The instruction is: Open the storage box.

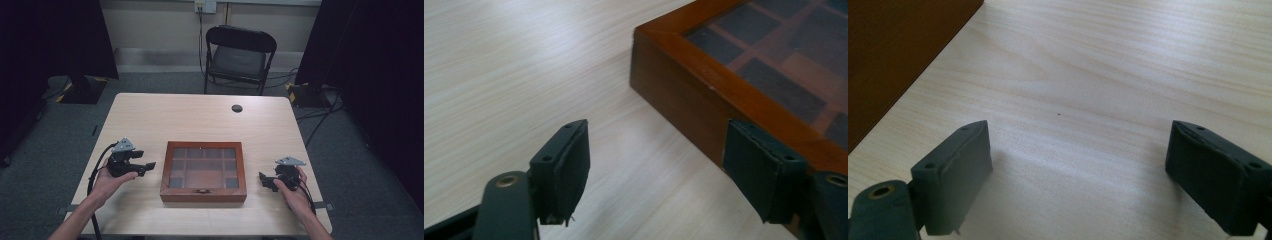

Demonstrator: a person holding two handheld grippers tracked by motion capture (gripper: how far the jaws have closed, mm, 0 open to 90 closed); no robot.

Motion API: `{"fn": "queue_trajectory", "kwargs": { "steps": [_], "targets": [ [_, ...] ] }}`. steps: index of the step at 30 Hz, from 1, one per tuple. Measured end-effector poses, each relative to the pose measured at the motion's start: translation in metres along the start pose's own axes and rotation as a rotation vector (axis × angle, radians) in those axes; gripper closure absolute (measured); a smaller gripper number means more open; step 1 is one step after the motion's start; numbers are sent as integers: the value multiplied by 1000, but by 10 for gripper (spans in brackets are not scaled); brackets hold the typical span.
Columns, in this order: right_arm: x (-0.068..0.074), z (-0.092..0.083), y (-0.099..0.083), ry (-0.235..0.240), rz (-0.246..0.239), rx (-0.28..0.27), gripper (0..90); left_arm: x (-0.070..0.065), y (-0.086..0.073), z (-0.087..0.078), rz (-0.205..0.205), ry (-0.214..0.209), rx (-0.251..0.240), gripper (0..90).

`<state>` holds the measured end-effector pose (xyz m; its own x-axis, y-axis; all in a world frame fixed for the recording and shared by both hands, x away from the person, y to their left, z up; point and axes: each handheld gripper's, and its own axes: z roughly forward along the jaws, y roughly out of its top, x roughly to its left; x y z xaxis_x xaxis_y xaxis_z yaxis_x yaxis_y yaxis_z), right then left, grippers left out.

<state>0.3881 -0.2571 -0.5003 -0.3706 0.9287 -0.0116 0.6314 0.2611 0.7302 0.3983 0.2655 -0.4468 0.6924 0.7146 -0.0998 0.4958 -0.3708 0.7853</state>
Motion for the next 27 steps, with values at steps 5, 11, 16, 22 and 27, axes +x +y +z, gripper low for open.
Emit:
{"fn": "queue_trajectory", "kwargs": {
  "steps": [5, 11, 16, 22, 27],
  "targets": [
    [0, 0, 0, 0, 0, 0, 106, -17, 8, -2, 40, -35, -7, 290],
    [0, 0, 0, 0, 0, 0, 106, -33, 19, -3, 24, -116, 7, 382],
    [0, 0, 0, 1, 0, 0, 106, -46, 30, -4, 27, -156, -20, 394],
    [0, 0, 0, 1, -1, 0, 106, -62, 37, -3, 50, -216, -19, 409],
    [0, 0, 0, 1, -1, 0, 105, -75, 51, -1, 87, -243, -15, 393]
  ]
}}
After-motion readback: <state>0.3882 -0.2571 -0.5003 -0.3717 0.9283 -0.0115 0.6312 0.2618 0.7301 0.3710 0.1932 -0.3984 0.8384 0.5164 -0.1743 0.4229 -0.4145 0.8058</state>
